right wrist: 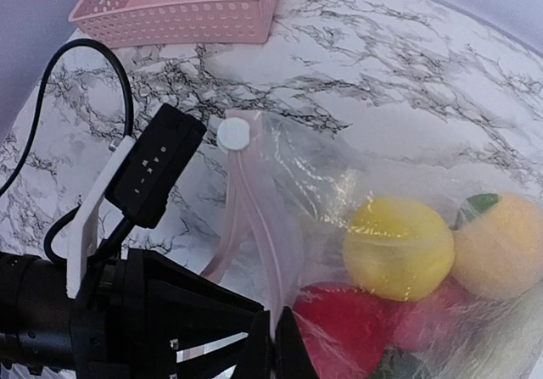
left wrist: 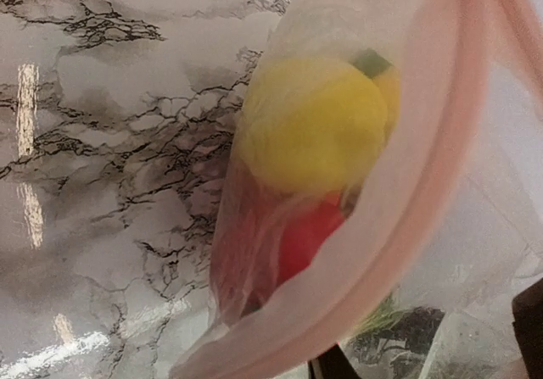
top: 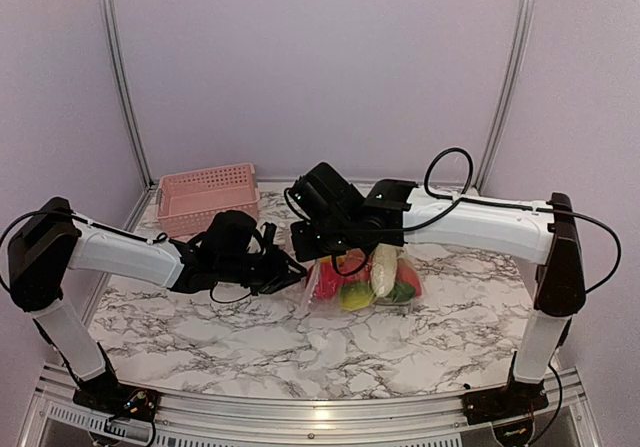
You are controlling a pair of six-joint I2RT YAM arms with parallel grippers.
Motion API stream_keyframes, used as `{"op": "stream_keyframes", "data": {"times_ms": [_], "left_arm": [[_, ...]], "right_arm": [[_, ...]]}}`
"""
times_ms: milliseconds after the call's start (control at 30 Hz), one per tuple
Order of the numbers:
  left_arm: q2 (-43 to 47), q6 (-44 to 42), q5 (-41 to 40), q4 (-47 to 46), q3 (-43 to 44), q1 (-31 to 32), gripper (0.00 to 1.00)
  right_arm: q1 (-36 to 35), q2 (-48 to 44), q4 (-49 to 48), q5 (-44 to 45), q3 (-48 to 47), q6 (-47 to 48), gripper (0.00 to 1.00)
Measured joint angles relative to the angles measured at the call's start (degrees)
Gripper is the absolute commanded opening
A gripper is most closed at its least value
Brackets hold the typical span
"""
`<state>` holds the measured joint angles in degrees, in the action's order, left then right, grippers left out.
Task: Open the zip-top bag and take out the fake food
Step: Pick up the fake fruit from the zipper food storage bag.
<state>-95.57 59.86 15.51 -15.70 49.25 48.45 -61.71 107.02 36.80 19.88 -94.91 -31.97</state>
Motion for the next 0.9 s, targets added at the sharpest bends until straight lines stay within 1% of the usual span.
{"op": "stream_keyframes", "data": {"times_ms": [67, 167, 200, 333, 400, 500, 533, 633, 700, 800, 900], "left_arm": [[-0.9, 0.1, 0.0, -0.4, 0.0, 0.0, 0.30], [-1.5, 0.1, 0.1, -1.2, 0.0, 0.0, 0.35], [-1.6, 0.1, 0.1, -1.5, 0.0, 0.0, 0.36], [-1.6, -0.7, 0.4, -2.2, 0.0, 0.0, 0.43], [-1.7, -1.2, 0.5, -2.2, 0.0, 0.0, 0.47], [-2.3, -2.2, 0.5, -2.0, 0.0, 0.2, 0.48], [-2.6, -2.4, 0.5, -2.0, 0.0, 0.3, 0.48], [-3.7, -3.0, 0.5, -2.0, 0.0, 0.4, 0.51], [-4.4, -3.4, 0.5, -2.0, 0.0, 0.4, 0.52], [-5.2, -3.8, 0.5, -2.0, 0.0, 0.4, 0.55], [-5.9, -3.9, 0.5, -2.1, 0.1, 0.4, 0.56]], "right_arm": [[0.0, -0.7, -0.3, 0.0, 0.6, 0.0, 0.05], [0.0, -1.9, -0.9, -0.1, 1.7, -0.3, 0.20], [0.0, -2.3, -1.0, -0.1, 2.2, -0.3, 0.23], [0.0, -4.7, -1.5, -0.2, 4.7, -0.6, 0.30], [0.0, -6.3, -1.9, -0.1, 6.4, -0.7, 0.32], [0.3, -9.2, -2.3, 0.1, 9.6, -1.0, 0.30], [0.6, -10.3, -2.9, 0.0, 10.9, -1.1, 0.28], [1.8, -13.1, -4.2, -0.2, 15.3, -1.6, 0.15], [2.8, -14.4, -5.1, -0.6, 18.2, -2.0, 0.11], [3.9, -14.7, -6.3, -1.7, 21.8, -2.5, 0.09], [4.4, -13.8, -7.2, -2.9, 23.1, -2.6, 0.08]]}}
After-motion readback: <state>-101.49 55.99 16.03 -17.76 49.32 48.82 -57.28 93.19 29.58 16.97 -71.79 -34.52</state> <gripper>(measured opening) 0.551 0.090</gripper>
